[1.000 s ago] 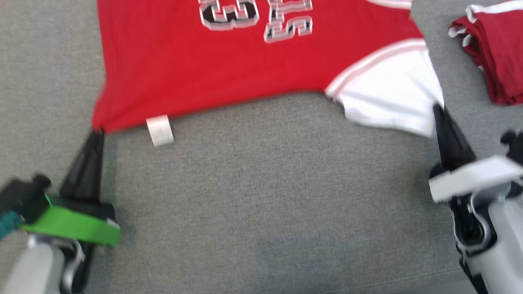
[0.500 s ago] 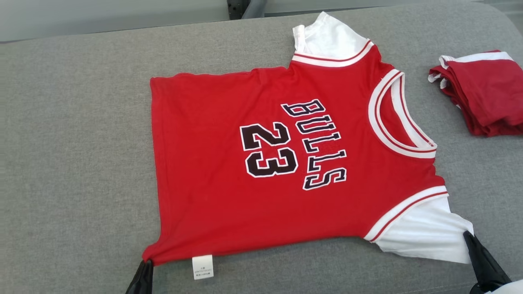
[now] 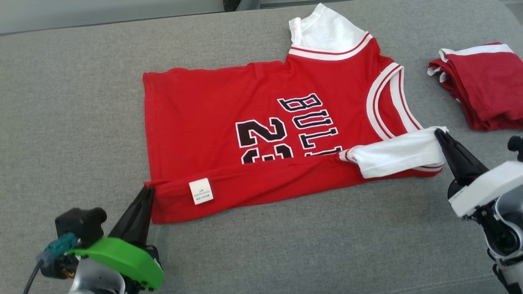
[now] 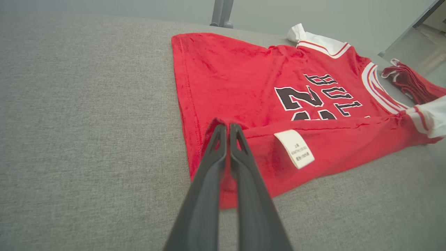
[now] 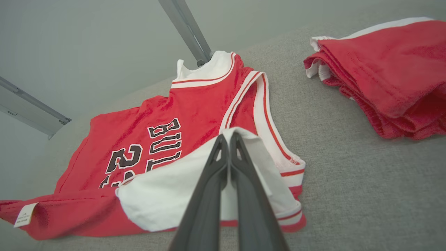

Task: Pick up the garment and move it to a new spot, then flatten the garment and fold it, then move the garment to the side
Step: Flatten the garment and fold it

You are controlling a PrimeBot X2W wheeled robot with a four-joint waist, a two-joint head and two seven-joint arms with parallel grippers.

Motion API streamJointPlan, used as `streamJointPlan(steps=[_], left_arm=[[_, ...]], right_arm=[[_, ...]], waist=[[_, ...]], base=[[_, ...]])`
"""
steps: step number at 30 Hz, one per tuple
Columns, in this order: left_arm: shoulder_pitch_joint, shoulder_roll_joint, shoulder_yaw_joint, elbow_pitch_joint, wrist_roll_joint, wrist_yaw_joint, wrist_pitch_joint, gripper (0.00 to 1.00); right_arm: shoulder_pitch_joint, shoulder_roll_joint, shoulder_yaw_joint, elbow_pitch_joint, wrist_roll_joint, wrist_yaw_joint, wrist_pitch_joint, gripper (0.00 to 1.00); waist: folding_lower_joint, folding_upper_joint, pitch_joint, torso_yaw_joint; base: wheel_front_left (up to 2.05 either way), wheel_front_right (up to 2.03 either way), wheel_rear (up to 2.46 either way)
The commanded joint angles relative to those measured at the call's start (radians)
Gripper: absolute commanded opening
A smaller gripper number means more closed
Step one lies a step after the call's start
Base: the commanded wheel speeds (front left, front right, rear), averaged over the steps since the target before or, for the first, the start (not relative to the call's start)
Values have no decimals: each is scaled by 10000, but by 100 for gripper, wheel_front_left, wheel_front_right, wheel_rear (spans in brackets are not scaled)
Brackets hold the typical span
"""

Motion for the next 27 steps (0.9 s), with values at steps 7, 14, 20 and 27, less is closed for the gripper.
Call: streamJointPlan(steps=[7, 14, 20, 27], left_arm=[[-2163, 61, -477, 1587, 211, -28, 1361, 0], [-3295, -94, -725, 3170, 419, -48, 1450, 35], [-3383, -193, -750, 3738, 621, 161, 1086, 100], [-1958, -337, -463, 2438, 282, 574, 417, 100]], right_arm=[[-2143, -40, 420, 2002, -742, -3, 1251, 0], [-3341, 257, 607, 3610, -1610, -2, 869, 100], [-3861, 212, 920, 3945, -2262, -2, -416, 100], [-2410, -124, 563, 2752, -2962, -3, -1220, 100]], waist=[[1, 54, 208, 423], [1, 54, 433, 599], [1, 54, 565, 523], [1, 54, 301, 297]], base=[[0, 0, 0], [0, 0, 0], [0, 0, 0], [0, 0, 0]])
